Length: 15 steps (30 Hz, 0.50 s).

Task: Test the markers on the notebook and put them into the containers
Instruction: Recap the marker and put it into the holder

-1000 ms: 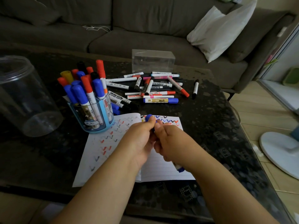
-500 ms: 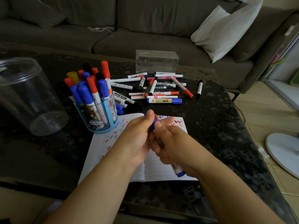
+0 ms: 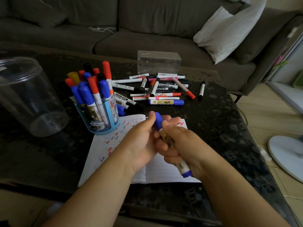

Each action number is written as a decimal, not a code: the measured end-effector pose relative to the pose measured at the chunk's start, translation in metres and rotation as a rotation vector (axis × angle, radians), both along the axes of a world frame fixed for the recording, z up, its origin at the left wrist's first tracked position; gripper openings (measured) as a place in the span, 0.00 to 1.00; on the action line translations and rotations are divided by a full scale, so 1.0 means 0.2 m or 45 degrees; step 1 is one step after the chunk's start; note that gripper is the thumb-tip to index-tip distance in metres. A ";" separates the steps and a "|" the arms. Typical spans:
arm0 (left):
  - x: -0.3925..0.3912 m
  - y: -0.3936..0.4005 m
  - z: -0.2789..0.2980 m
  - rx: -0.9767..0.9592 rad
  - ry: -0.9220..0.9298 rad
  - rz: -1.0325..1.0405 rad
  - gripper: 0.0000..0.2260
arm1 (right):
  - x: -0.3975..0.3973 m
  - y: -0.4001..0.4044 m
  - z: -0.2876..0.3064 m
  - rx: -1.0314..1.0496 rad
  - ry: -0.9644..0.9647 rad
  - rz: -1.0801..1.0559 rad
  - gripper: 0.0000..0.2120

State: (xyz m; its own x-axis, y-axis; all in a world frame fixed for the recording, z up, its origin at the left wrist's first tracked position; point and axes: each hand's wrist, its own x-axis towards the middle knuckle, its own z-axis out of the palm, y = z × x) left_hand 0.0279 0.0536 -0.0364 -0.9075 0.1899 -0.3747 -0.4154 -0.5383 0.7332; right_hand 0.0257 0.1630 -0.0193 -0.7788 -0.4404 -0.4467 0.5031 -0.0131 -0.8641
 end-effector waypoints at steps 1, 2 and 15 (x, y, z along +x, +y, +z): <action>0.01 -0.01 0.01 0.063 0.038 -0.037 0.19 | 0.01 0.01 0.01 -0.272 -0.184 -0.020 0.18; 0.02 -0.02 0.01 0.106 0.071 -0.038 0.18 | 0.01 0.02 0.02 -0.471 -0.330 -0.003 0.17; 0.19 0.13 0.10 -0.479 -0.125 0.084 0.14 | 0.24 0.00 0.05 0.222 0.042 -0.093 0.19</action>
State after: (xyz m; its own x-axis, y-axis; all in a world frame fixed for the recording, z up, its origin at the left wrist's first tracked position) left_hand 0.0654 0.0788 -0.0161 -0.8697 -0.0343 -0.4925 -0.4668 -0.2674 0.8430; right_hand 0.0746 0.1629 -0.0092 -0.8211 -0.3008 -0.4851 0.4778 0.1026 -0.8724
